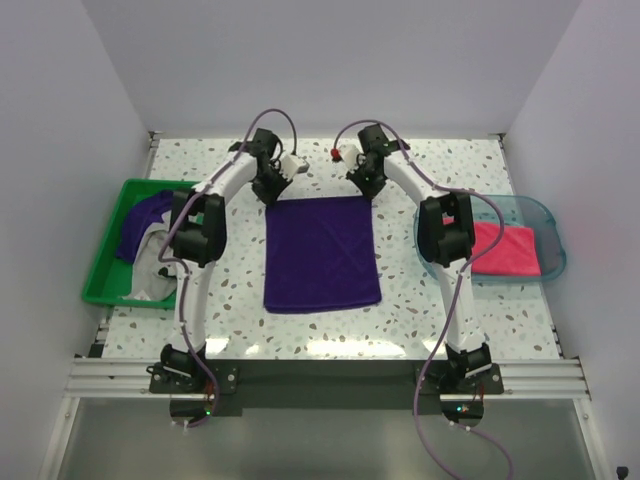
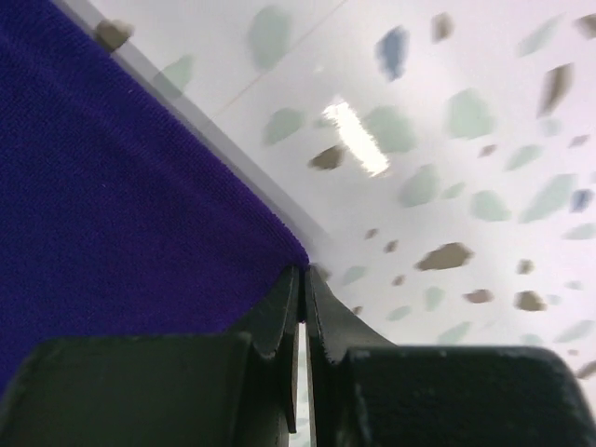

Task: Fold and stack the towels
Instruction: Fold the towel

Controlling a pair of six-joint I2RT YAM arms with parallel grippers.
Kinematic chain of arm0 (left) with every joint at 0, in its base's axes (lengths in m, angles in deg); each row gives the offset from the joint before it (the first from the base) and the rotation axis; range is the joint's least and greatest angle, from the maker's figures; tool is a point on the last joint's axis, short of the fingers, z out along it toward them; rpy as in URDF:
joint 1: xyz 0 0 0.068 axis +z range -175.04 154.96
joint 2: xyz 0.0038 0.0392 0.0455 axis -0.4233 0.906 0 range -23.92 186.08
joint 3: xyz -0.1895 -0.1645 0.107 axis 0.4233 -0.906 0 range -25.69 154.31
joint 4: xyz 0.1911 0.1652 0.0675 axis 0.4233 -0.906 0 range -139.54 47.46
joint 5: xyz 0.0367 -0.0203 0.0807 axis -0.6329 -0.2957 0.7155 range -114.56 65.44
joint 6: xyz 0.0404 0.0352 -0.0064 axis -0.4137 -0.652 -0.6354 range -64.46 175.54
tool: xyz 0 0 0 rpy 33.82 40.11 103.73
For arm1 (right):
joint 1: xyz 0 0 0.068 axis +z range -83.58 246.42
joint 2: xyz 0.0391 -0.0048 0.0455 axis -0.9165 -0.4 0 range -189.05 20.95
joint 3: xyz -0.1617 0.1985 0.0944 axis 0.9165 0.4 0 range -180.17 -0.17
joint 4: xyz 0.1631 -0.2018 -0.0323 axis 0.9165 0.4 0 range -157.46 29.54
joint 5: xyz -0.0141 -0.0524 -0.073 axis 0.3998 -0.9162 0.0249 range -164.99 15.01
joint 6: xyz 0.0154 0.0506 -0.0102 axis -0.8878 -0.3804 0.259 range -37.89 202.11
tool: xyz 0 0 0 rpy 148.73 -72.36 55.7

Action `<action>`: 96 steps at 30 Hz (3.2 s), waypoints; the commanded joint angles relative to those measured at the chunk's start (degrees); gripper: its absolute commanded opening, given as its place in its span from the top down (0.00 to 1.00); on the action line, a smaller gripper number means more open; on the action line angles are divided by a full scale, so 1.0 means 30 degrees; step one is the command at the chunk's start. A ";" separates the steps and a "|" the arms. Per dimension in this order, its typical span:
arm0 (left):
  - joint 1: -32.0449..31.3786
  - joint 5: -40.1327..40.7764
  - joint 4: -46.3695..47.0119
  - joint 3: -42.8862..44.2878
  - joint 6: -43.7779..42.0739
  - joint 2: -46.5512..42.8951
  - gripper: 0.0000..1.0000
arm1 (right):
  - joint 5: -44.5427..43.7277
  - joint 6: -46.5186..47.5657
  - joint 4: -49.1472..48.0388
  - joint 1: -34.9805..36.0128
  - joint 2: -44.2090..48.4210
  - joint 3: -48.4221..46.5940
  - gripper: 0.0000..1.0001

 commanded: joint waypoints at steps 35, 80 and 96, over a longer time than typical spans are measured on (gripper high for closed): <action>-0.2734 0.3869 0.4491 -1.5534 1.1442 -1.3315 1.00 | -0.3231 -1.0019 -0.5891 0.1818 1.5240 1.8476 1.00; -0.2880 0.2747 0.2850 -1.5334 1.1736 -1.3844 0.97 | -0.2347 -1.3742 -0.4659 0.1877 1.6970 1.9713 1.00; -0.2413 0.8787 0.5985 -0.9062 1.0504 -0.9948 0.98 | -0.7945 -0.9436 -0.8674 0.1877 1.3077 1.3707 1.00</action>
